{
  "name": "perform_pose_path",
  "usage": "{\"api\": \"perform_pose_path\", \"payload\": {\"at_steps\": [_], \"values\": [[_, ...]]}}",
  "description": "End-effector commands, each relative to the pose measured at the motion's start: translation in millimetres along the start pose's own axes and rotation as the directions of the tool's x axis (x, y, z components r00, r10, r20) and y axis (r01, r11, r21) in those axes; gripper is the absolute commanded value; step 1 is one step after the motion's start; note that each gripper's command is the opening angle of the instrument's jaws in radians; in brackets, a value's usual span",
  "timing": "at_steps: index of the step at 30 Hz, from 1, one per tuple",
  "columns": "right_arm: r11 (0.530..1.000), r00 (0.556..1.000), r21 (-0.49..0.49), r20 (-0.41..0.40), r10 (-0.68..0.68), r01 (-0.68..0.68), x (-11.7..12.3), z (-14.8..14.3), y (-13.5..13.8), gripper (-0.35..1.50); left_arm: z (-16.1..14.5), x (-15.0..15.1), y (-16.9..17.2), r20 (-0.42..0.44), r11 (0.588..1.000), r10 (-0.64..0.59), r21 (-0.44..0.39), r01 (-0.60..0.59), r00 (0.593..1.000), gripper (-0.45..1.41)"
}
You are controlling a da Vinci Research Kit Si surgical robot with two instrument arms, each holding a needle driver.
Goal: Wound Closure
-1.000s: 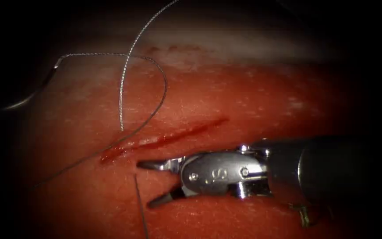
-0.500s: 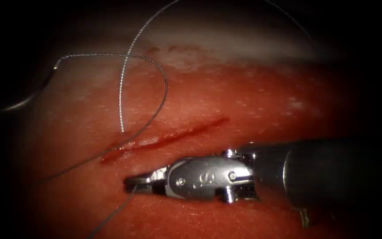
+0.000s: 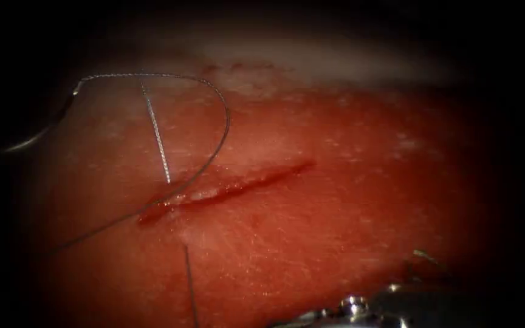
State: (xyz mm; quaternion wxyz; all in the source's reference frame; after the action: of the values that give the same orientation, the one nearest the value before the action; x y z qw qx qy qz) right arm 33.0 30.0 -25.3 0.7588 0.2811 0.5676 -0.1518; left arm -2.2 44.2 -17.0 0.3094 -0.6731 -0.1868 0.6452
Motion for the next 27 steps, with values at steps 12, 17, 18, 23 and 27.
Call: {"api": "perform_pose_path", "payload": {"at_steps": [12,17,18,23,27], "values": [[0.926,0.998,-0.376,-0.059,0.022,-0.043,-5.8,-1.8,6.6,1.30,0.4,-1.0,0.1,-0.001,1.000,-0.004,-0.001,0.004,1.000,-0.35],[0.876,0.999,-0.481,-0.004,0.033,-0.031,-10.2,-0.8,8.6,1.30,0.4,-0.9,0.1,-0.001,1.000,-0.004,-0.001,0.004,1.000,-0.35],[0.869,0.999,-0.493,0.004,0.040,-0.033,-10.5,-0.5,8.8,1.30,0.4,-0.9,0.1,-0.001,1.000,-0.004,-0.001,0.004,1.000,-0.35],[0.845,0.998,-0.534,0.019,0.058,-0.039,-12.3,1.8,10.2,1.25,0.4,-0.9,0.1,-0.001,1.000,-0.004,-0.001,0.004,1.000,-0.35],[0.841,0.998,-0.540,0.025,0.057,-0.035,-12.9,2.8,10.9,1.18,0.4,-0.9,0.1,-0.001,1.000,-0.004,-0.001,0.004,1.000,-0.35]]}}
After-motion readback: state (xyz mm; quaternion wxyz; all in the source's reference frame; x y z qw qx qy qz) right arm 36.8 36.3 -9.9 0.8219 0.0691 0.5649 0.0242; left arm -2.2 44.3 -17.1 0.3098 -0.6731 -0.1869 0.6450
